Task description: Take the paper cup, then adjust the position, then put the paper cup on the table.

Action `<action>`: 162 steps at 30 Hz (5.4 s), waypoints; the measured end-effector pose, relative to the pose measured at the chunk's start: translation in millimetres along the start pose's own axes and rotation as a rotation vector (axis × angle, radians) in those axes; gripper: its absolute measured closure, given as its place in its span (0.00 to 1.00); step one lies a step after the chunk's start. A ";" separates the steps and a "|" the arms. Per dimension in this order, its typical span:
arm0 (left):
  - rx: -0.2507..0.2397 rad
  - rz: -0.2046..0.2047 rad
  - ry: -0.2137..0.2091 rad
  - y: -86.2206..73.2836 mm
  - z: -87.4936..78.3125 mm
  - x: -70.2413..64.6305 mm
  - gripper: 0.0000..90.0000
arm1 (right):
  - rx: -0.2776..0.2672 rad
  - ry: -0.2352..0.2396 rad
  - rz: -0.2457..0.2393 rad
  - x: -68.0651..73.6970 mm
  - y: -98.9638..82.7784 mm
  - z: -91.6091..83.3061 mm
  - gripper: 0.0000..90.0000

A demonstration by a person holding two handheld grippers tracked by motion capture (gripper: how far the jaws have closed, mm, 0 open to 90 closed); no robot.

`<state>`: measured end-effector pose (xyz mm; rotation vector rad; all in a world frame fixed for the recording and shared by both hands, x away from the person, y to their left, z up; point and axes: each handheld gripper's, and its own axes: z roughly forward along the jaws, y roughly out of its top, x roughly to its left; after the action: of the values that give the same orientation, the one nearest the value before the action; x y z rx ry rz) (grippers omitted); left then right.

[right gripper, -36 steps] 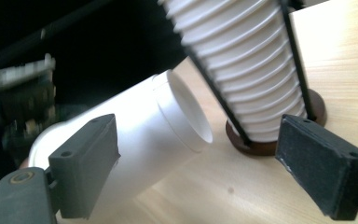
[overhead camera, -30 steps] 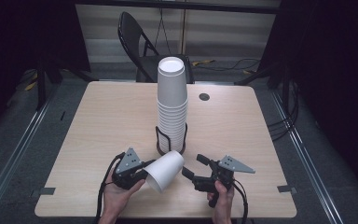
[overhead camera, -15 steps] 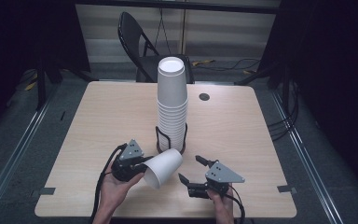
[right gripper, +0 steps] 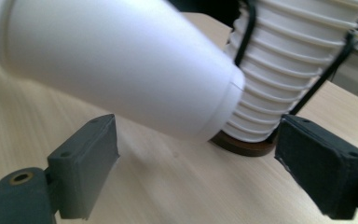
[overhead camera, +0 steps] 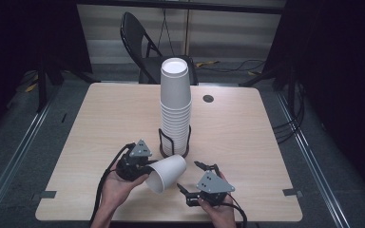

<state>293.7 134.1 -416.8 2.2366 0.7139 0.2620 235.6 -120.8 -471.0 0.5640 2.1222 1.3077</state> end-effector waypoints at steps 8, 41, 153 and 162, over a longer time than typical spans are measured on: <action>0.071 0.006 -0.025 8.6 5.0 -0.2 0.95 | 0.018 0.001 -0.149 9.2 6.6 4.3 0.15; 0.139 0.007 -0.149 28.6 21.6 -7.5 0.97 | -0.046 0.006 -0.364 43.8 33.4 23.6 0.09; -0.475 -0.274 0.415 -99.0 7.2 13.5 0.17 | -0.119 -0.226 0.344 -119.2 16.3 6.9 0.14; -0.504 -0.284 0.450 -102.2 5.2 14.7 0.17 | -0.141 -0.263 0.374 -143.1 23.3 14.7 0.14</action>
<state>265.8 196.0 -494.8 1.5870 1.0556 0.7290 353.1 -189.7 -419.1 1.0479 1.7484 1.4736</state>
